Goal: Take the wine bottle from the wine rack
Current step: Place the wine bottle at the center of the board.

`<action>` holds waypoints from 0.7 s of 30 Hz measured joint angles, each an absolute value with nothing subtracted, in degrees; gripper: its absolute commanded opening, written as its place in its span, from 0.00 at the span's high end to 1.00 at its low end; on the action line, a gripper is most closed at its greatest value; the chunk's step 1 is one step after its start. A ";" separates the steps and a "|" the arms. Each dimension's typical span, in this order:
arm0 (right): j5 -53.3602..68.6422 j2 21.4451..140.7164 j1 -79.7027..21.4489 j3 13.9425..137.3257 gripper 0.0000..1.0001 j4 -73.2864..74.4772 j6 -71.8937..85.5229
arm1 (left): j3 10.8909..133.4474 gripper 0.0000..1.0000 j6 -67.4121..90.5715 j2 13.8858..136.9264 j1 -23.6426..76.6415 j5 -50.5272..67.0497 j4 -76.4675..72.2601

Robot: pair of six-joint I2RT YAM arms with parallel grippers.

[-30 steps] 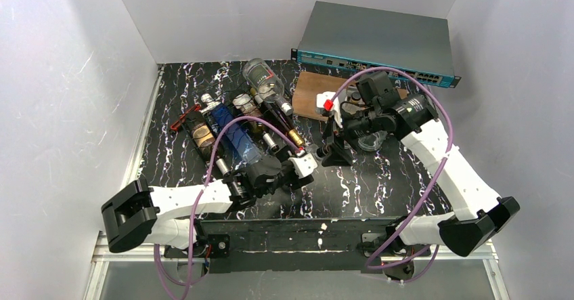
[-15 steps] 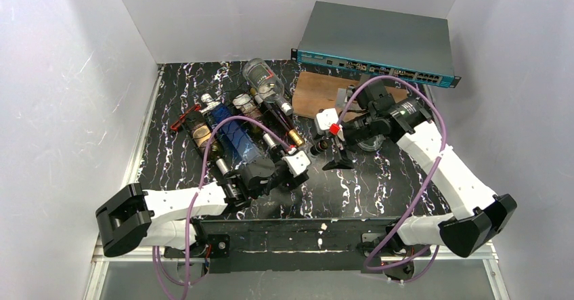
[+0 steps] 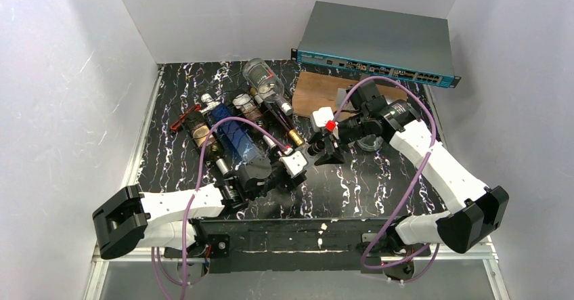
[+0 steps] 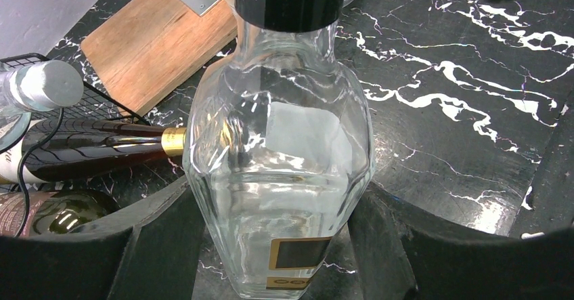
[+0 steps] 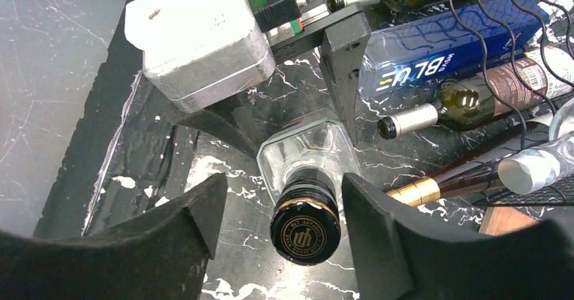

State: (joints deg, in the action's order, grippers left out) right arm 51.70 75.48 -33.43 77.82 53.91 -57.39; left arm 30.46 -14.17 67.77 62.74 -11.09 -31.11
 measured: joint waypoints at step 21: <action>51.44 75.46 -32.23 76.18 0.47 50.39 -53.89 | 30.24 0.88 -11.42 67.37 62.72 -9.80 -31.24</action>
State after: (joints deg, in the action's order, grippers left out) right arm 51.44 75.46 -32.23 76.18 50.39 -53.89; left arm 30.24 -11.42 67.37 62.72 -9.80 -31.24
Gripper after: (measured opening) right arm 0.549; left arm 0.653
